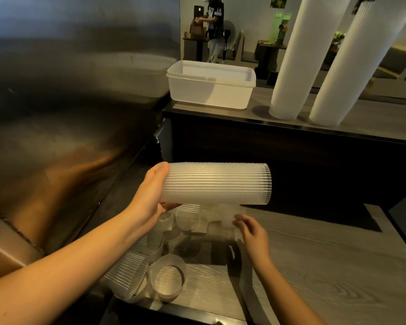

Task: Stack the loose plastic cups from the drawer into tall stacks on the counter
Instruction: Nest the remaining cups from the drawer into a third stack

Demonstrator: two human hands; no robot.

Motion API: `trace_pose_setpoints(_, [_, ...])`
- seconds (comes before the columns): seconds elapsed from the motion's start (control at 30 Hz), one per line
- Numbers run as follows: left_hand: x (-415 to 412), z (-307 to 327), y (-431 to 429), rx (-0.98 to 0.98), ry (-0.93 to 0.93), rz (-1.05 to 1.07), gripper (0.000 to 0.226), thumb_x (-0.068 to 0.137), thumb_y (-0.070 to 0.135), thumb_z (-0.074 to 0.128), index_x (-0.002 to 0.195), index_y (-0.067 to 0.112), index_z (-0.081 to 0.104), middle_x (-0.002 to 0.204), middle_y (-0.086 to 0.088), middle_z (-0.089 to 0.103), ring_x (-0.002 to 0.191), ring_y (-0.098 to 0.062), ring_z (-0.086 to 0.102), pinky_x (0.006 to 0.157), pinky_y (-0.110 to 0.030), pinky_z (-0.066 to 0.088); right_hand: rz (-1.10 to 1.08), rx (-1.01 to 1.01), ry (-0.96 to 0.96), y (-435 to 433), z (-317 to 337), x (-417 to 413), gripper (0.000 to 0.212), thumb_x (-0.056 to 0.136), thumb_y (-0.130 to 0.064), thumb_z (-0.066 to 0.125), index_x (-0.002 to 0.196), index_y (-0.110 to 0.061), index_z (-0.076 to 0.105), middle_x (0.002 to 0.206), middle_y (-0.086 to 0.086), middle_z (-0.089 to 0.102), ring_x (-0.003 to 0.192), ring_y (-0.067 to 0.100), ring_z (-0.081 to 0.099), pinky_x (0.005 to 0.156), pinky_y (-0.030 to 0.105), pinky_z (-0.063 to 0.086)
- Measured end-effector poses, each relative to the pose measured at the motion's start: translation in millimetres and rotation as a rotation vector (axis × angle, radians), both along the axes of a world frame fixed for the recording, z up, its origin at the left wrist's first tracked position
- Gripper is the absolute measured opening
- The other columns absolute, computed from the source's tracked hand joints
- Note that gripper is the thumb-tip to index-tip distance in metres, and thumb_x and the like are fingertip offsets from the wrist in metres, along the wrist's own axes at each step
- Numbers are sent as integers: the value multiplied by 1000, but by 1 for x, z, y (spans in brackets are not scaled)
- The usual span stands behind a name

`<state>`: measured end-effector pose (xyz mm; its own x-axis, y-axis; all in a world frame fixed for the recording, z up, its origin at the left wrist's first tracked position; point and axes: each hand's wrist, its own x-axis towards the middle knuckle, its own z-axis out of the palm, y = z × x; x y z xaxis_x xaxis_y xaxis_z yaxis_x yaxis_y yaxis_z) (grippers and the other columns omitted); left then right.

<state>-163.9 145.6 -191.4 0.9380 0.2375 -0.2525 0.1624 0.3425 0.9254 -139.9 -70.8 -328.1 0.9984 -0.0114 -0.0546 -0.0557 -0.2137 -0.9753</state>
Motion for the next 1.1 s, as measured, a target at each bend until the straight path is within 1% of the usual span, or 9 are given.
trace_pose_setpoints(0.07, [0,-1,0,3,-2,-2,29,97,35,42,124,27,44,110,-2,48,101,-20,52,93,-46,48,-136,186,-44,-11,17,-5,20,93,-8,44,103,-15,60,91,-1,64,89,10,60,84,23,47])
trace_pose_setpoints(0.17, [0,-2,0,7,-1,-1,30,97,34,42,126,26,44,110,-1,48,102,-21,52,93,-46,48,-282,407,-140,-29,45,-13,23,94,-7,42,95,-19,61,82,-3,66,80,5,63,79,18,49])
trace_pose_setpoints(0.27, [0,-2,0,10,-1,-5,32,97,34,42,128,26,43,110,-1,48,102,-21,51,89,-44,49,-409,502,-191,-41,78,-20,24,95,-10,40,92,-23,60,82,-6,64,79,3,61,80,21,48])
trace_pose_setpoints(0.37, [0,-2,0,7,-5,-4,33,97,34,42,128,25,43,109,-1,48,101,-20,51,88,-42,50,-443,550,-256,-44,102,-27,24,96,-11,38,93,-23,59,80,-7,63,79,3,61,82,21,50])
trace_pose_setpoints(0.5, [-1,-2,0,1,-8,-9,35,97,34,42,130,24,43,112,-2,49,104,-21,52,88,-42,50,-318,429,-306,-40,108,-34,24,96,-13,38,97,-24,60,86,-5,63,87,5,61,84,17,50])
trace_pose_setpoints(0.67, [-2,-1,1,-12,-3,-3,36,96,34,44,130,23,44,115,-4,48,107,-24,52,84,-41,52,-228,398,-266,-32,105,-33,25,95,-11,39,95,-22,61,85,-5,64,86,6,62,81,18,50])
trace_pose_setpoints(0.83, [-2,-3,1,25,-11,-27,35,96,33,43,130,24,44,114,-4,48,105,-23,52,87,-43,51,-113,325,-270,-29,101,-34,27,94,-8,39,95,-21,62,84,-6,67,87,9,62,83,18,50])
trace_pose_setpoints(1.0, [-2,-3,1,23,-7,-26,28,96,33,42,124,27,45,111,-2,48,100,-21,52,81,-39,52,-25,175,-273,-25,96,-35,25,93,-11,41,104,-19,62,99,-4,66,98,10,60,85,19,49])
trace_pose_setpoints(1.1, [-3,-3,0,23,-11,-21,28,96,33,42,124,27,45,110,-2,48,100,-20,52,83,-40,51,-47,190,-296,-23,96,-34,25,94,-12,41,106,-21,61,104,-4,65,100,7,59,85,17,48])
